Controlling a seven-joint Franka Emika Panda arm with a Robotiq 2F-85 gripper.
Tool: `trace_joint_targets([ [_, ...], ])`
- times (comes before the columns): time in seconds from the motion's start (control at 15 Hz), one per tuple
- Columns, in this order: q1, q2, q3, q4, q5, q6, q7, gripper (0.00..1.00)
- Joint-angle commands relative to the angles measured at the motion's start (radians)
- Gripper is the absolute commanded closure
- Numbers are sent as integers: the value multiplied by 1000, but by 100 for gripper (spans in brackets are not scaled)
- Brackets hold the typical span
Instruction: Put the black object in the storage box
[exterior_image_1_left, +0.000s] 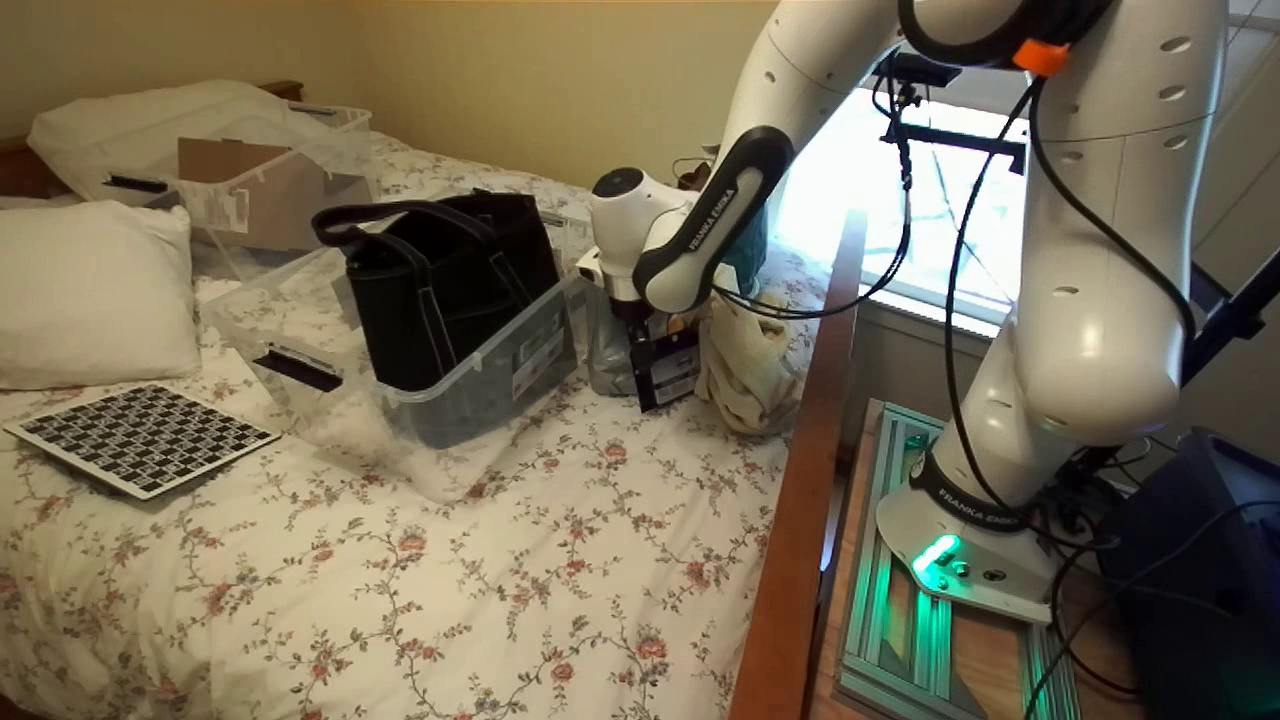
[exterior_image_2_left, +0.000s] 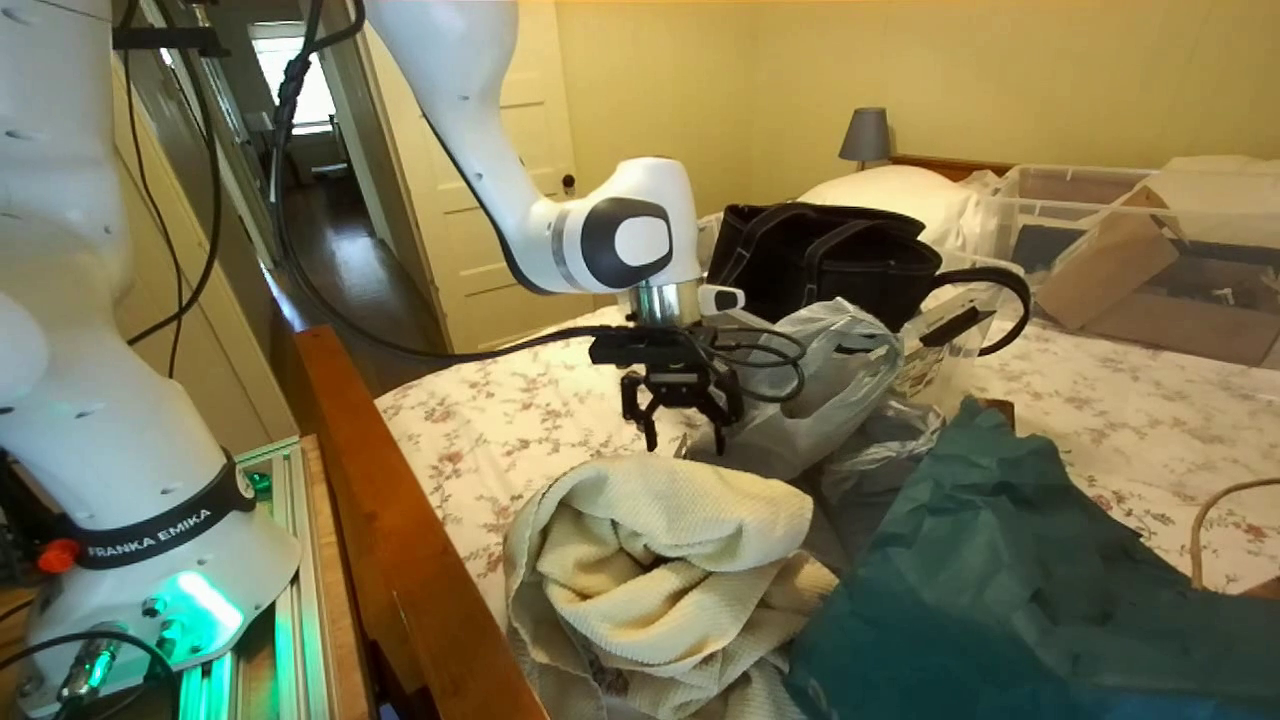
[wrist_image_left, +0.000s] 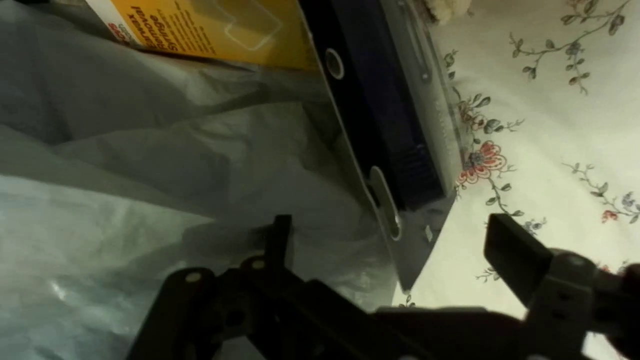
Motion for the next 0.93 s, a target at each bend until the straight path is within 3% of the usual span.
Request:
trace_joint_targets([
  [0.0,1,31,-14,37,-53,-30,-9,25],
  [0.33,4,34,-18,46,-77,-46,-15,59],
  [0.4,5,32,-18,46,-81,-49,-14,30],
  [0.47,5,29,-18,45,-84,-51,-15,22],
  [0.53,6,28,-19,44,-89,-53,-15,24],
  [0.6,5,26,-19,44,-95,-55,-16,31],
  [0.67,4,25,-19,45,-102,-57,-17,46],
  [0.73,3,24,-19,45,-106,-59,-18,56],
  [0.87,2,23,-19,45,-113,-62,-18,66],
])
